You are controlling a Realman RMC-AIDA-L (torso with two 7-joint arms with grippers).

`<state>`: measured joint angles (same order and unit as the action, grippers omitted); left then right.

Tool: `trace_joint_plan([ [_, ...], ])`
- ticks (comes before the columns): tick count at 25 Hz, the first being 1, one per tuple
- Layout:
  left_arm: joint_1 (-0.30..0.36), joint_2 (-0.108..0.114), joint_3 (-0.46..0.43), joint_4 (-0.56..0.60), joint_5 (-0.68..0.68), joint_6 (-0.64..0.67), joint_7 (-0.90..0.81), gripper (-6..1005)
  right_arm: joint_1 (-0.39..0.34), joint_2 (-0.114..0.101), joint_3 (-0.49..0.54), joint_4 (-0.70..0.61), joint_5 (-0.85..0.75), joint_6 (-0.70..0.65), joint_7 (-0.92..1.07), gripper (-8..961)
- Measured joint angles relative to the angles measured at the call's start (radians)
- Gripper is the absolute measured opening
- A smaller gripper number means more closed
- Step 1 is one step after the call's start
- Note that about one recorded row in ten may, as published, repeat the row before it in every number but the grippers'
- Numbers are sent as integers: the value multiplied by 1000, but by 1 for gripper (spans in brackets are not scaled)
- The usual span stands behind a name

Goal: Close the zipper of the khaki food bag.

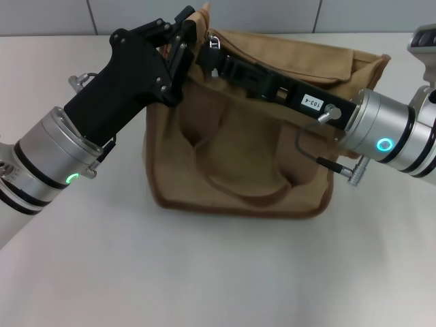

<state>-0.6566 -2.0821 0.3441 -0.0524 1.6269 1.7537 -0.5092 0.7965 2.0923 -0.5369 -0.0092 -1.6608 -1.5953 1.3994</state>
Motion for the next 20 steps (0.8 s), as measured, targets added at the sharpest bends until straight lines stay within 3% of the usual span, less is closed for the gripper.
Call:
trace_joint_plan([
  [2, 0, 0, 0, 0, 0, 0, 0, 134, -4, 0, 1, 0, 0, 6, 0, 416],
  [7, 2, 0, -1, 0, 0, 1, 0, 137, -7, 0, 2, -3, 0, 11, -2, 183],
  [14, 18, 0, -27, 5, 1, 1, 0, 140, -40, -4, 2, -21, 0, 8, 0, 3],
  [20, 53, 4, -83, 11, 1, 1, -1, 143, -108, -7, 3, -82, 0, 1, 50, 1],
])
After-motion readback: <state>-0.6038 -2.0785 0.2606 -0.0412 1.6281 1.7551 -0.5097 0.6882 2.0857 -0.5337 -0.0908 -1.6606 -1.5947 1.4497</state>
